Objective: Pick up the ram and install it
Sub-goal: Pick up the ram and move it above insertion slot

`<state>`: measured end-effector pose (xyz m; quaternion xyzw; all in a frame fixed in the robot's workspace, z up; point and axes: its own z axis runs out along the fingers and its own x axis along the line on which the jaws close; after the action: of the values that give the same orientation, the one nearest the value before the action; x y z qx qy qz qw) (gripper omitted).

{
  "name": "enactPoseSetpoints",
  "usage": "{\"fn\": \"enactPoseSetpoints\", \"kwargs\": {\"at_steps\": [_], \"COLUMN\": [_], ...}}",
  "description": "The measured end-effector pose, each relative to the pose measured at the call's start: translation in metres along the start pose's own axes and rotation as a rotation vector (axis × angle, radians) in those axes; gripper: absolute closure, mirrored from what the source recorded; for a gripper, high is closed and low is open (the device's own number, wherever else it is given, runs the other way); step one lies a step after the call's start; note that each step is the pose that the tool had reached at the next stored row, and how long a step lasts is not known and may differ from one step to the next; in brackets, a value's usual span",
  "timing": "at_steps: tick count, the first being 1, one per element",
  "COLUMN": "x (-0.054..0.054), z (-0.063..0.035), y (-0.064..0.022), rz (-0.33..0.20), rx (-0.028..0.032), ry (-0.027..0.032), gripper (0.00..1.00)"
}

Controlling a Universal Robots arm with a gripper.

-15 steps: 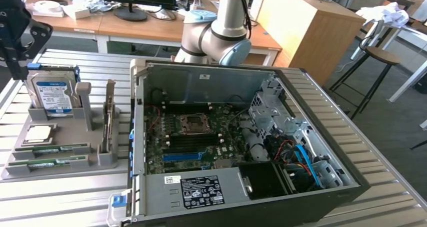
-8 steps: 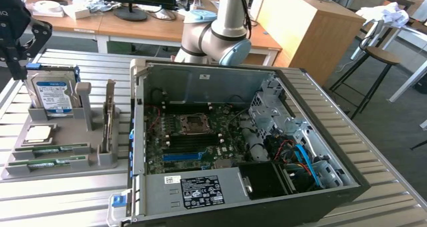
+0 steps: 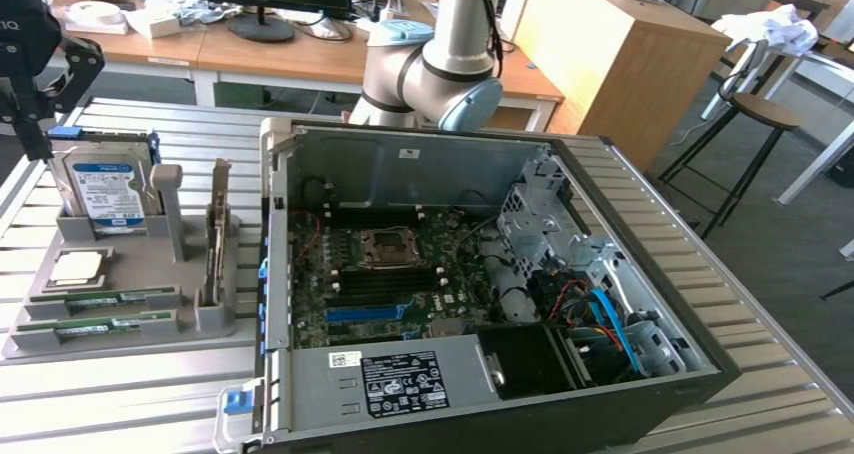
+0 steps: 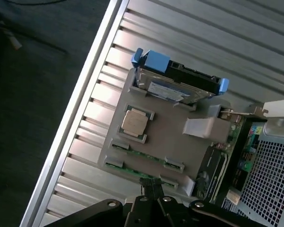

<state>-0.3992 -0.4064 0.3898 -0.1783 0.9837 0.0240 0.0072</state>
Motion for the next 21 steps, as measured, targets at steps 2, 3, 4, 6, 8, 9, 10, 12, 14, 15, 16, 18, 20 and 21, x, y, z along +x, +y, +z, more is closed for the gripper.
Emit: {"fn": "enactPoseSetpoints", "kwargs": {"at_steps": [2,3,4,6,8,9,10,12,14,15,16,18,20,21], "x": [0.0000,0.0000,0.0000,0.0000,0.0000,0.0000,0.0000,0.0000,0.0000,0.0000,0.0000,0.0000,0.0000,0.0000], "z": [0.0001,0.0001,0.0002,0.0003,0.0004,0.0005,0.0005,0.0007,0.0008,0.0008,0.0009,0.0010,0.0011,0.0012], "y": [0.0000,0.0000,0.0000,0.0000,0.0000,0.0000,0.0000,0.0000,0.0000,0.0000,0.0000,-0.0001,0.0000,-0.0001], "rz": [-0.036,-0.054,-0.072,-0.109,-0.145,-0.163,-0.181,-0.219,-0.254,-0.272,-0.290,-0.328,-0.363,-0.381], "rx": [-0.0008,-0.0013,-0.0016,-0.0025,-0.0033,-0.0037,-0.0041,-0.0050,-0.0058,-0.0062,-0.0066,-0.0074,-0.0082,-0.0087], "ry": [0.0016,0.0024,0.0032,0.0049,0.0065,0.0073,0.0081,0.0098,0.0113,0.0122,0.0130,0.0147,0.0163,0.0171], "gripper": [0.90,0.90,0.90,0.90,0.90,0.90,0.90,0.90,0.90,0.90,0.90,0.90,0.90,0.90]}}
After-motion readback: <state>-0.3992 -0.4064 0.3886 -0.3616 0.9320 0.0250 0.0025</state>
